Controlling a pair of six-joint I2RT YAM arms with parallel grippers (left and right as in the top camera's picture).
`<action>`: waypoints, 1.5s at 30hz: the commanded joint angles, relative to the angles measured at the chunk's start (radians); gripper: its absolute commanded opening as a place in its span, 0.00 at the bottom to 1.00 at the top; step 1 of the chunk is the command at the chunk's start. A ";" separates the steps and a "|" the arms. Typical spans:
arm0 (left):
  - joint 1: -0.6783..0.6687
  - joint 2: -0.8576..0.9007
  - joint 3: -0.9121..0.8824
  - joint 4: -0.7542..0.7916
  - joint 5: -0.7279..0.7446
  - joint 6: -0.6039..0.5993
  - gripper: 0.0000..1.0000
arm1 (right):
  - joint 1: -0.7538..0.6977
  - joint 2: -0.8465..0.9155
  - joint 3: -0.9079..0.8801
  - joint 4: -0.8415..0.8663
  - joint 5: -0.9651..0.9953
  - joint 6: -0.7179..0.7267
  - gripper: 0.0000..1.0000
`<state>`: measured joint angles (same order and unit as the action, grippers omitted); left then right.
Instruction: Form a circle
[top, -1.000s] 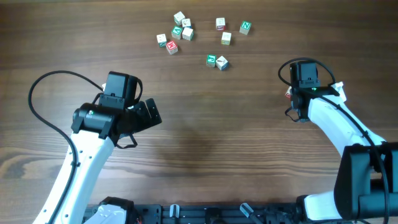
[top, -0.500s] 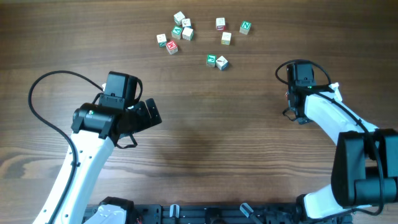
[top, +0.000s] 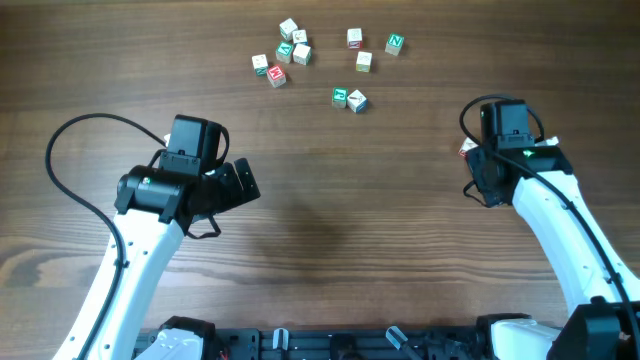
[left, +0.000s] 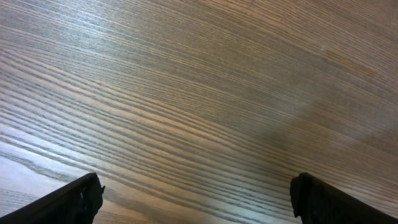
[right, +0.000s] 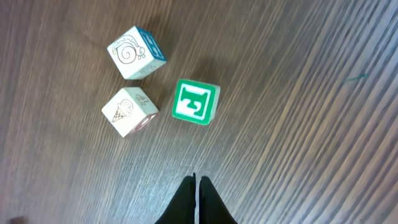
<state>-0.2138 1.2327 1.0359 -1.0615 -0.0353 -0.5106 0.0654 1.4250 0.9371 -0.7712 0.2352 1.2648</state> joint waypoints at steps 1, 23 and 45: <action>0.008 -0.002 -0.002 0.000 0.005 0.005 1.00 | -0.002 0.006 -0.042 0.005 -0.009 0.054 0.04; 0.008 -0.002 -0.002 0.000 0.005 0.005 1.00 | -0.130 0.238 -0.063 0.103 -0.037 -0.222 0.04; 0.008 -0.002 -0.002 0.000 0.005 0.005 1.00 | -0.130 0.289 -0.062 0.247 -0.096 -0.274 0.04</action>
<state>-0.2138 1.2327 1.0359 -1.0615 -0.0353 -0.5106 -0.0662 1.7008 0.8825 -0.5255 0.2016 1.0004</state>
